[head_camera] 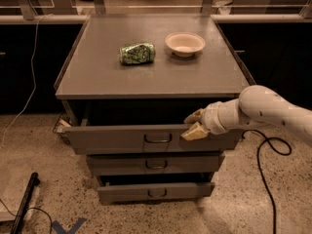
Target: Open top drawer
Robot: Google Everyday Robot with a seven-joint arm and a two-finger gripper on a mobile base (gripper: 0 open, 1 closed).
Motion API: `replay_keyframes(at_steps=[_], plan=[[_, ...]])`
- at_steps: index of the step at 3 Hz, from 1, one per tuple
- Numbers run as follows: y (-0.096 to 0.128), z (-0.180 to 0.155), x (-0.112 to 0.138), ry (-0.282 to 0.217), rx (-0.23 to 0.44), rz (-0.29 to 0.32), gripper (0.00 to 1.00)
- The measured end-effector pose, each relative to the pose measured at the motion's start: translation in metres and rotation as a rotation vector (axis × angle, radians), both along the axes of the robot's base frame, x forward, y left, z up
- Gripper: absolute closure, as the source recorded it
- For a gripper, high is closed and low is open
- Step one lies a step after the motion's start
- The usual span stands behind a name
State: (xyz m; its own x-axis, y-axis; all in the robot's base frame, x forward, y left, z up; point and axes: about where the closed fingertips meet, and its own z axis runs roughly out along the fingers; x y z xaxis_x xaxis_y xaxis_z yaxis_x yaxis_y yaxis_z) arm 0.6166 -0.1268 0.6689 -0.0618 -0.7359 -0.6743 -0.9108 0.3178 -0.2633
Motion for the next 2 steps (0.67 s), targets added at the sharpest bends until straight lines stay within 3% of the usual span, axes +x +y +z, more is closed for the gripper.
replay_keyframes(at_steps=[1, 2], plan=[[-0.0035, -0.0024, -0.0214, 0.009, 0.006, -0.004, 1.00], [-0.0036, -0.0017, -0.0219, 0.009, 0.006, -0.004, 1.00]])
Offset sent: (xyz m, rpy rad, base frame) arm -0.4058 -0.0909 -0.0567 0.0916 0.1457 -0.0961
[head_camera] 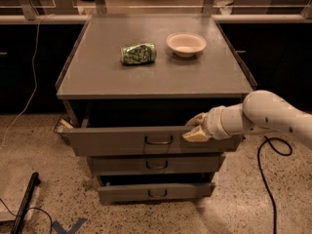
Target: Open top drawer
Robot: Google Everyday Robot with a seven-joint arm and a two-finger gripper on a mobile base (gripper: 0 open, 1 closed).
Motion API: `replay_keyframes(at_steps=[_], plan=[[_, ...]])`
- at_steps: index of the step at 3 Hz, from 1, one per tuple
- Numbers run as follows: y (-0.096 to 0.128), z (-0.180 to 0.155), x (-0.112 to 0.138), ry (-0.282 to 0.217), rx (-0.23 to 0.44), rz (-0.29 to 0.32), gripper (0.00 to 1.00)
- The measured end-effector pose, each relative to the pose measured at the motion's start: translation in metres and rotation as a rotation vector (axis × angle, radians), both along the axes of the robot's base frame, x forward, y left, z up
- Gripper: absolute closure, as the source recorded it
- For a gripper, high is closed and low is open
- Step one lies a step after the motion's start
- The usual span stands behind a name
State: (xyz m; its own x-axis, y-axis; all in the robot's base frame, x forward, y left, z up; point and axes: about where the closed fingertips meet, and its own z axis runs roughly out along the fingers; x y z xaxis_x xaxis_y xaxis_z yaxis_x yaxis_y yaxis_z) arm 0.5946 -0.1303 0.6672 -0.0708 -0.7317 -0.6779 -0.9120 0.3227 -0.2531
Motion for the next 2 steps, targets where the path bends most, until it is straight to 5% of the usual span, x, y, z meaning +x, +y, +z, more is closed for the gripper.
replay_keyframes(at_steps=[1, 2], plan=[[-0.0042, -0.0030, -0.0177, 0.006, 0.005, -0.005, 1.00], [-0.0042, 0.0002, -0.0198, 0.006, 0.005, -0.005, 0.83]])
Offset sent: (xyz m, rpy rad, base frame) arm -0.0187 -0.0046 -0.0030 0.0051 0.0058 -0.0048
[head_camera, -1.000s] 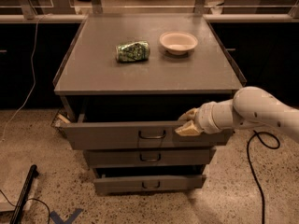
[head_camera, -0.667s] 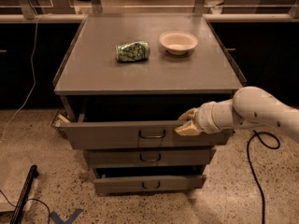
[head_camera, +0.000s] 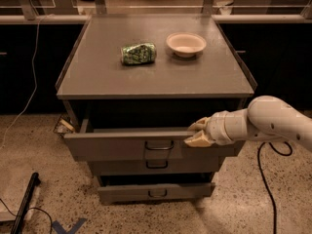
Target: Open top drawer
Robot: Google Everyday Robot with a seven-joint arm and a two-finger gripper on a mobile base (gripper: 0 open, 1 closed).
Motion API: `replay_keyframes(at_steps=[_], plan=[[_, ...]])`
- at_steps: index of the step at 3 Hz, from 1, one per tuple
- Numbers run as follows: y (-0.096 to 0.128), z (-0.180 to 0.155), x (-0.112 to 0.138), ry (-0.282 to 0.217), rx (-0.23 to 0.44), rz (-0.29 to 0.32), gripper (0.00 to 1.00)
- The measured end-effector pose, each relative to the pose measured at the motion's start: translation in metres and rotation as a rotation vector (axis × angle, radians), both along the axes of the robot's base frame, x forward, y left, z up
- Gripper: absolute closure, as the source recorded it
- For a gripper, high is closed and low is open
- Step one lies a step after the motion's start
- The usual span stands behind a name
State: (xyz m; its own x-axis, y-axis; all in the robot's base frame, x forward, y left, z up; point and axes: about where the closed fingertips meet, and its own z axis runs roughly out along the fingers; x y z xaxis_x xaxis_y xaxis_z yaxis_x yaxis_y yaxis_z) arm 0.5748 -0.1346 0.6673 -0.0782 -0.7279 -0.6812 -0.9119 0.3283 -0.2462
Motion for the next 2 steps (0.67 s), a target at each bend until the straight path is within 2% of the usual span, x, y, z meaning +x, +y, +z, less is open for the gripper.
replay_keyframes(at_steps=[1, 2], plan=[[0.0001, 0.0000, 0.0000, 0.000, 0.000, 0.000, 0.52], [0.0001, 0.0000, 0.0000, 0.000, 0.000, 0.000, 0.30]])
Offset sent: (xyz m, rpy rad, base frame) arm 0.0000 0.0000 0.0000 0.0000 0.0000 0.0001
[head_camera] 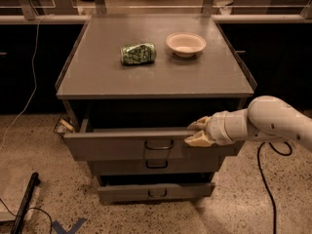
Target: Open top drawer
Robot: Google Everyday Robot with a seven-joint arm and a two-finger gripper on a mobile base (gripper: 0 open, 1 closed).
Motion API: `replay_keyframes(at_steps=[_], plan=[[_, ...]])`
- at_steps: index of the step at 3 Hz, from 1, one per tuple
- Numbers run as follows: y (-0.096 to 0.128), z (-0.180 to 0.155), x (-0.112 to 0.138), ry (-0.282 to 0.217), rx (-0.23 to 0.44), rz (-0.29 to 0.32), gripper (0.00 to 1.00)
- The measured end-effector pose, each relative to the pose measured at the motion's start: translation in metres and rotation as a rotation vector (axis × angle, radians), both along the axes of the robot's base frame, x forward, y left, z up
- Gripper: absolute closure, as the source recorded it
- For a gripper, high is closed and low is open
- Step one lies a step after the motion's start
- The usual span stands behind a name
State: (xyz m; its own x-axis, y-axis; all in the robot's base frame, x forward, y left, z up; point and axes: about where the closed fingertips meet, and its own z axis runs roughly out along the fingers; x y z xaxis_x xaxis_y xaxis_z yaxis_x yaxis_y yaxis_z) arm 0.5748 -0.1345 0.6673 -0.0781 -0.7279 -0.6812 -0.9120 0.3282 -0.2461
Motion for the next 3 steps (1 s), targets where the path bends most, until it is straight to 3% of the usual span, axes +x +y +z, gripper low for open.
replay_keyframes(at_steps=[1, 2, 3], plan=[[0.0000, 0.0000, 0.0000, 0.000, 0.000, 0.000, 0.06], [0.0001, 0.0000, 0.0000, 0.000, 0.000, 0.000, 0.08], [0.0010, -0.0004, -0.0030, 0.000, 0.003, 0.009, 0.31]])
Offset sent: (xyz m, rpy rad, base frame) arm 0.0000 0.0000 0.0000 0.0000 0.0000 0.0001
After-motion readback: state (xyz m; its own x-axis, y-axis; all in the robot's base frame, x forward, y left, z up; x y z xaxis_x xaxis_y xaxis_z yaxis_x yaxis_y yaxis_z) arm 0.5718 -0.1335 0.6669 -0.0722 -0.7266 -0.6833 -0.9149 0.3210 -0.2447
